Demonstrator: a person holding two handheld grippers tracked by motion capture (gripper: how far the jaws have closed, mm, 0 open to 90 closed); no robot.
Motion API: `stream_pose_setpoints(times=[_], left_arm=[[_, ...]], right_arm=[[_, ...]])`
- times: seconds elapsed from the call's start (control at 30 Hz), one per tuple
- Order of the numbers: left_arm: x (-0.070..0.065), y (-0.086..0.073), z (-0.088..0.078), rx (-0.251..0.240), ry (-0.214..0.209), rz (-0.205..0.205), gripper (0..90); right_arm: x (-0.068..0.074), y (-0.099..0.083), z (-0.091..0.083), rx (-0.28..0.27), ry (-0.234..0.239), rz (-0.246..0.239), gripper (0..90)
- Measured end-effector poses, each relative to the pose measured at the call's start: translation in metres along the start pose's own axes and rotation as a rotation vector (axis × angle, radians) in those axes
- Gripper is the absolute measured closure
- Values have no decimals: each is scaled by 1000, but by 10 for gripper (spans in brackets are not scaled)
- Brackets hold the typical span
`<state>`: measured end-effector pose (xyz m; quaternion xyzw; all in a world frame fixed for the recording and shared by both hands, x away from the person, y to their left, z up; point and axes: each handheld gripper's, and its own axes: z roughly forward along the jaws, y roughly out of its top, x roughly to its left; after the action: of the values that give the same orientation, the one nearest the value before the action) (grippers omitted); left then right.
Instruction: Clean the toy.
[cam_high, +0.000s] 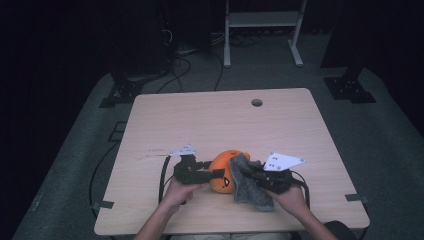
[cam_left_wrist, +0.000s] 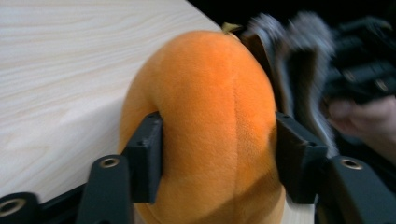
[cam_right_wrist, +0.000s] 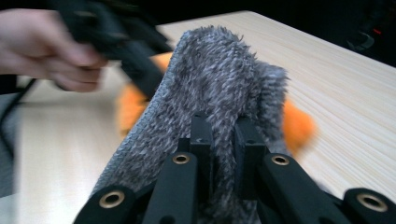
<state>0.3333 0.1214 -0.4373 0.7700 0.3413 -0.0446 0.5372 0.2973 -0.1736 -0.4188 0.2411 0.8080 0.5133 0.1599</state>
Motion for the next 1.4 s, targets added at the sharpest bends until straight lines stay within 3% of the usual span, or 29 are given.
stream_pose_setpoints(times=[0.1,0.17,0.23,0.3,0.37,0.4,0.47,0.53,0.6,0.67,0.73,0.83,0.9,0.97,1.0,1.1,1.17,1.2,1.27,1.33,1.4], left_arm=[[0,1,1,-7,14,3,245],[-1,1,1,-12,29,12,269],[-5,0,3,-42,40,20,363],[-10,4,8,-51,43,40,405],[-14,7,9,-51,55,60,405],[-13,7,8,-52,50,57,394],[-9,4,6,-42,52,41,318],[-7,4,5,-32,57,30,216],[-7,3,6,-28,57,25,227],[-13,4,8,-28,76,81,323],[-27,6,12,-10,118,227,386],[-56,4,19,32,174,502,405],[-60,2,21,29,167,533,400],[-57,2,20,24,156,514,362],[-55,3,20,16,161,484,305],[-43,6,22,42,188,333,133],[-35,5,23,73,154,249,138],[-35,4,22,66,156,269,208],[-42,3,20,63,185,383,336],[-50,4,19,52,185,469,383],[-56,2,20,65,169,558,395]], right_arm=[[-18,-6,2,33,-45,71,801],[-24,-10,0,49,-66,95,801],[-21,-9,-2,28,-49,95,801],[-7,-2,-2,-10,-6,51,801],[9,6,3,-23,-6,-32,801],[11,7,4,-21,-19,-43,801],[0,4,3,-13,-30,5,803],[-13,-2,0,4,-75,48,803],[-22,-8,-1,31,-93,87,803],[-20,-7,-2,19,-68,86,802],[-11,0,-3,-19,-21,60,802],[6,16,-4,-60,8,-31,802],[3,21,-8,-78,-1,-30,802],[-5,20,-13,-80,-26,-11,802],[-9,19,-15,-72,-37,-3,803],[-17,12,-13,-2,-40,21,804],[-14,9,-10,19,-21,19,804],[-12,10,-9,22,-16,8,804],[-6,13,-7,17,8,-11,803],[-7,18,-10,-13,-13,-19,803],[-15,21,-17,-55,-39,11,803]])
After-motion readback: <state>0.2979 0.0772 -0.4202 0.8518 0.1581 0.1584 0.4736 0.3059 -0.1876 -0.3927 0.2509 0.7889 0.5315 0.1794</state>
